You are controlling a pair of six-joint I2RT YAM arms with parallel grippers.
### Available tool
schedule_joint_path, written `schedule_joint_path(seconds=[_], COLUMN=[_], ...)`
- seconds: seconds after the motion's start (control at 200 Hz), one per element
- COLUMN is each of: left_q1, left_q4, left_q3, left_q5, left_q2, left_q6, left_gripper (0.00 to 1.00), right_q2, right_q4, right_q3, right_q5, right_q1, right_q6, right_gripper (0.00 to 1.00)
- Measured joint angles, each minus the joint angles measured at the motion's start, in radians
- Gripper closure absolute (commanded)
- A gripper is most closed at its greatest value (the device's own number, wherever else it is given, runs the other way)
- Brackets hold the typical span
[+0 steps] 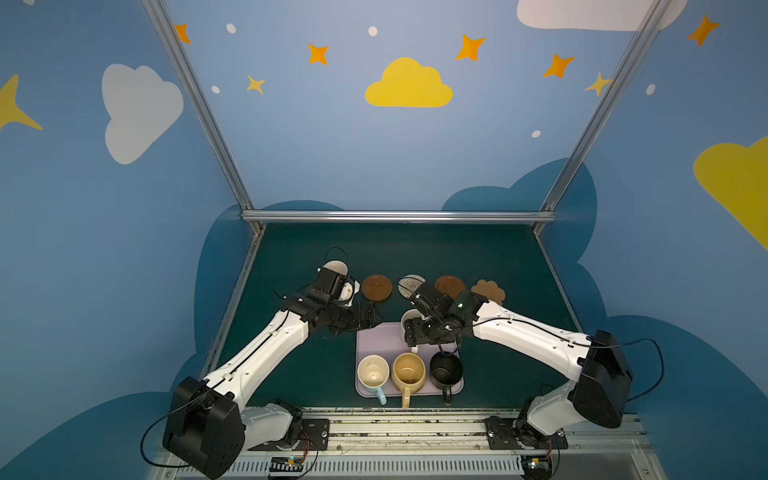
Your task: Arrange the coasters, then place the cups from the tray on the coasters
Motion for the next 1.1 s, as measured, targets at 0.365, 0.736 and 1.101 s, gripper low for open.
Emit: schedule_joint_path(seconds=[0.365, 0.736, 1.101], left_q1=[-0.041, -0.054, -0.058], left_q4=[0.060, 0.096, 0.103], left_q3=[-0.028, -0.032, -0.031], left_q5=[0.000, 0.001, 0.004], left_q2=[0.025, 0.037, 0.038], left_q6=[-0.037, -0.056, -0.055], left_gripper=[0.00, 0.00, 0.00], right_q2=[0.047, 0.081, 0.081], right_q4=[0.038, 0.050, 0.040], right_q3=[-0.032, -0.039, -0.045], right_q5=[0.010, 0.033, 0.042], right_q1=[0.002, 0.002, 0.005], right_q6=[0.014, 0.017, 0.006], right_gripper=[0.27, 0.47, 0.57])
